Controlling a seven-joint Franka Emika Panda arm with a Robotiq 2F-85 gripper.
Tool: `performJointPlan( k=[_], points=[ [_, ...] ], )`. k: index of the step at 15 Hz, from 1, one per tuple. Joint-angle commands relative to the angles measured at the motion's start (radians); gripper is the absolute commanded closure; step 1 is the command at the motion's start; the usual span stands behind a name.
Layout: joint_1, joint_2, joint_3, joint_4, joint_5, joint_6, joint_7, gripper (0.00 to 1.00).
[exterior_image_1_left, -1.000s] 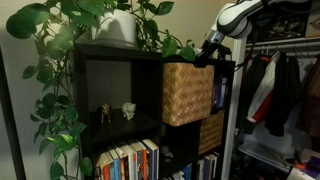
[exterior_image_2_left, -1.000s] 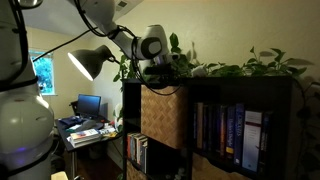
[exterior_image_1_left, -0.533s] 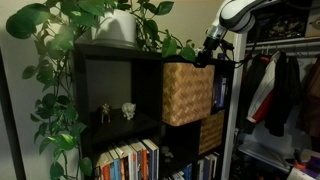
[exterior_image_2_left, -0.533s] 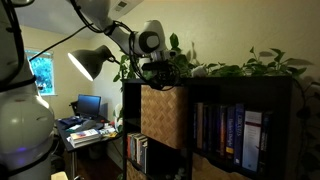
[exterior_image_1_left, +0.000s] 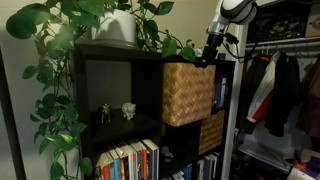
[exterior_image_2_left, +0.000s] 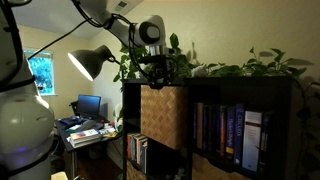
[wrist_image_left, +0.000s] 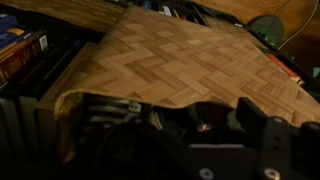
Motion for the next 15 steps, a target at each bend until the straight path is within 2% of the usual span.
performJointPlan(
  k=[1, 4, 6, 7, 11, 15],
  points=[
    [0.001, 0.015, 0.000, 0.061, -0.004, -0.181, 0.002, 0.00],
    [-0.002, 0.031, 0.006, 0.093, -0.014, -0.256, 0.008, 0.00],
    [-0.003, 0.030, 0.009, 0.088, -0.025, -0.217, 0.005, 0.00],
    [-0.002, 0.018, 0.014, 0.065, -0.043, -0.137, -0.004, 0.00],
    [-0.001, 0.022, 0.031, 0.033, -0.134, 0.063, -0.011, 0.00],
    [-0.012, 0.039, 0.040, 0.016, -0.216, 0.163, 0.034, 0.00]
  ],
)
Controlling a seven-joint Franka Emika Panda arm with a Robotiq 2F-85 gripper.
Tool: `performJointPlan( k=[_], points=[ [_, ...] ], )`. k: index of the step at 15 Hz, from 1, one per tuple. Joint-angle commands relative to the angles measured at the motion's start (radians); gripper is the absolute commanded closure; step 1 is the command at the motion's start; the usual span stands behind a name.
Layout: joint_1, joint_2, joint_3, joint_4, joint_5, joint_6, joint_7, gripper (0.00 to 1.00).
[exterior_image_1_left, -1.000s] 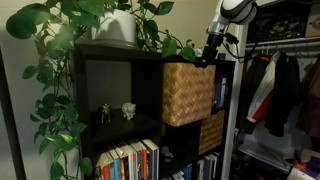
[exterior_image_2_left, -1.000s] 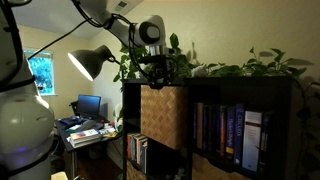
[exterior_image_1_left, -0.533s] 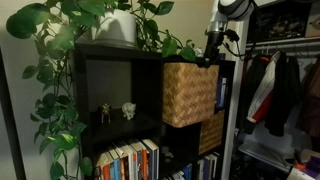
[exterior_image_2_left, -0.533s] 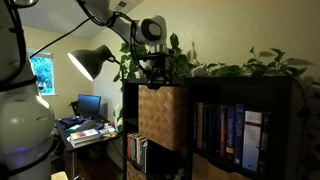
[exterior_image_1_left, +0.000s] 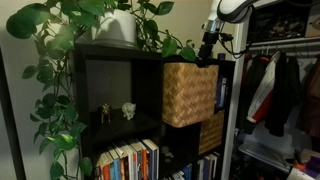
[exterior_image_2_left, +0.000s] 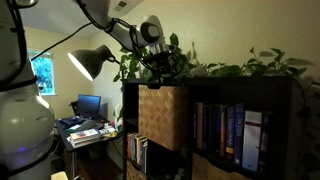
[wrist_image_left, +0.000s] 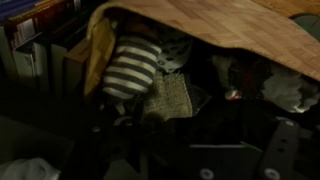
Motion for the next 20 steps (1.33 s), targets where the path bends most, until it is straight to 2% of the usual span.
performJointPlan(
  k=[1, 10, 15, 20],
  points=[
    [-0.015, 0.002, 0.013, -0.032, -0.069, 0.076, 0.043, 0.00],
    [-0.029, 0.040, 0.003, -0.077, -0.157, 0.174, 0.034, 0.00],
    [-0.056, 0.057, 0.008, -0.097, -0.291, 0.235, 0.075, 0.00],
    [-0.063, 0.071, 0.007, -0.118, -0.352, 0.267, 0.112, 0.00]
  ],
)
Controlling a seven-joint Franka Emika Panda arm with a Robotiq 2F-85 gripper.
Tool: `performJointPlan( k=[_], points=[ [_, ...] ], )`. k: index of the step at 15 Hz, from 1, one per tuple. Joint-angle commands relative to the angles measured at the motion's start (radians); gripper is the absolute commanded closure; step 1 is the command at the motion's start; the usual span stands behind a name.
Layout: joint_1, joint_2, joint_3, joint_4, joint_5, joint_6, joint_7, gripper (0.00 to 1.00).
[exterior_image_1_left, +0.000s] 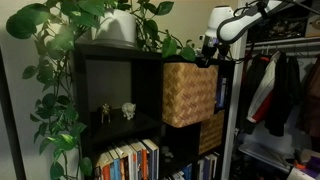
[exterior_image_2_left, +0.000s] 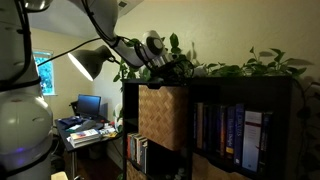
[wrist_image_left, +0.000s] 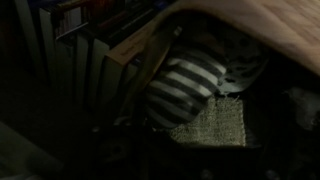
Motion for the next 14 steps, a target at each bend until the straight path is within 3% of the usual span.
performJointPlan(
  k=[1, 5, 7, 14],
  points=[
    [-0.018, 0.006, 0.006, -0.027, -0.053, 0.055, 0.034, 0.00],
    [-0.016, 0.021, 0.005, -0.039, -0.054, 0.073, 0.041, 0.00],
    [-0.015, 0.027, 0.006, -0.043, -0.051, 0.082, 0.044, 0.27],
    [-0.012, 0.015, 0.008, -0.040, -0.034, 0.086, 0.049, 0.74]
  ],
)
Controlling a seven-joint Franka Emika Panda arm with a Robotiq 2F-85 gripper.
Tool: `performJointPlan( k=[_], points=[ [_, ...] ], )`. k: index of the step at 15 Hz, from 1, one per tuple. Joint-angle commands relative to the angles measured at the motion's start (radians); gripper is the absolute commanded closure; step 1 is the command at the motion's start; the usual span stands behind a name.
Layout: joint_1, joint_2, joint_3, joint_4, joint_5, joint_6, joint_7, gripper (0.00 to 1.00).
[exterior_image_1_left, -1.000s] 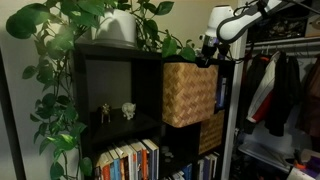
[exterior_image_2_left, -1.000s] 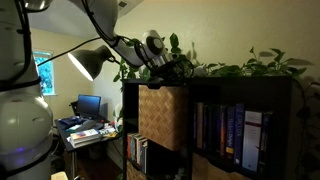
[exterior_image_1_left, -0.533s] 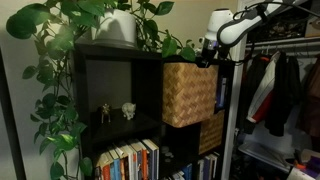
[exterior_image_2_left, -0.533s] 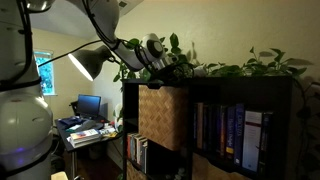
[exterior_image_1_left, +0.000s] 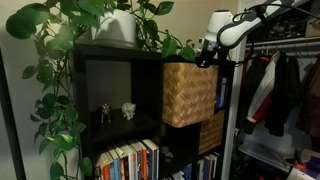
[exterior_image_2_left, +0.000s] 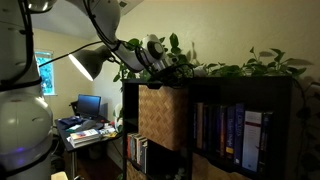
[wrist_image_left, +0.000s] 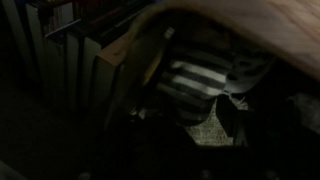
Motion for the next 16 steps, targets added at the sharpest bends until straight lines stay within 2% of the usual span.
performJointPlan(
  k=[1, 3, 4, 9, 16],
  points=[
    [-0.004, -0.007, 0.006, -0.011, 0.009, 0.013, 0.016, 0.79],
    [0.011, -0.017, -0.004, -0.009, 0.089, -0.007, -0.029, 0.92],
    [0.017, -0.026, -0.007, -0.010, 0.128, -0.017, -0.048, 0.93],
    [0.038, -0.087, -0.012, 0.002, 0.312, -0.115, -0.142, 0.93],
    [0.046, -0.164, -0.013, 0.050, 0.372, -0.289, -0.143, 0.93]
  ],
)
